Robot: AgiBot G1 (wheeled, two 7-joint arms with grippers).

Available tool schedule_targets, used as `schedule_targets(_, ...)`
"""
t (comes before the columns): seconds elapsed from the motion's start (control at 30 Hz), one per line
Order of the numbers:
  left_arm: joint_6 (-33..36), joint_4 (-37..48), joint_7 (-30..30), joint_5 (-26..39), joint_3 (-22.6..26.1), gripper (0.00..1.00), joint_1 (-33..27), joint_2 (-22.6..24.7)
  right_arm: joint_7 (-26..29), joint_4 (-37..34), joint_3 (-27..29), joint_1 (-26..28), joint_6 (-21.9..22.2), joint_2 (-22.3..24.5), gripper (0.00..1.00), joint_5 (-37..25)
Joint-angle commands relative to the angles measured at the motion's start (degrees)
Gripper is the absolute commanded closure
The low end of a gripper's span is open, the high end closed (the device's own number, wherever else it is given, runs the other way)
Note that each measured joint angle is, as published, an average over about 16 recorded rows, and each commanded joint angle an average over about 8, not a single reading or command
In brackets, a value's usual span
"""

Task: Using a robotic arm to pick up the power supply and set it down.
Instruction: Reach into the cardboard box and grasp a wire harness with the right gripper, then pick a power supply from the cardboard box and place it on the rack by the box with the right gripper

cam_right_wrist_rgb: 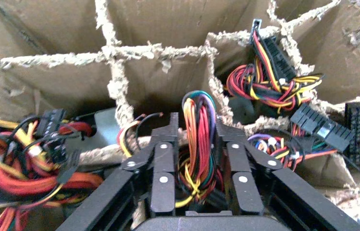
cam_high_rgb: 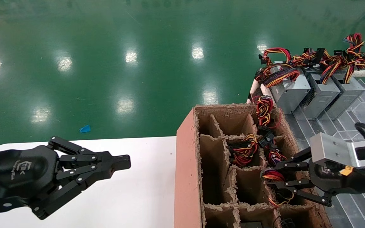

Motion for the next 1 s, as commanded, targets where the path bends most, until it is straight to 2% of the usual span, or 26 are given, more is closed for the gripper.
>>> schedule_targets(0.03, 0.00, 0.00, 0.00, 0.00, 0.00, 1.00, 0.00, 0.00, 0.79, 0.93, -0.92, 0.62, 0.04, 0.66, 1.00, 0.31)
schedule_targets(0.53, 0.00, 0.00, 0.00, 0.00, 0.00, 1.00, 0.00, 0.00, 2.16, 5.83, -5.81, 4.60, -0.20, 1.40, 1.00, 1.83)
schedule_targets(0.77, 0.00, 0.00, 0.00, 0.00, 0.00, 1.00, 0.00, 0.00, 3.27, 13.82, -7.32, 10.86, -0.15, 4.10, 1.00, 4.42)
schedule_targets(1.0, 0.00, 0.00, 0.00, 0.00, 0.00, 1.00, 0.00, 0.00, 0.52, 18.08, -7.39, 18.68, 0.23, 6.33, 1.00, 5.80)
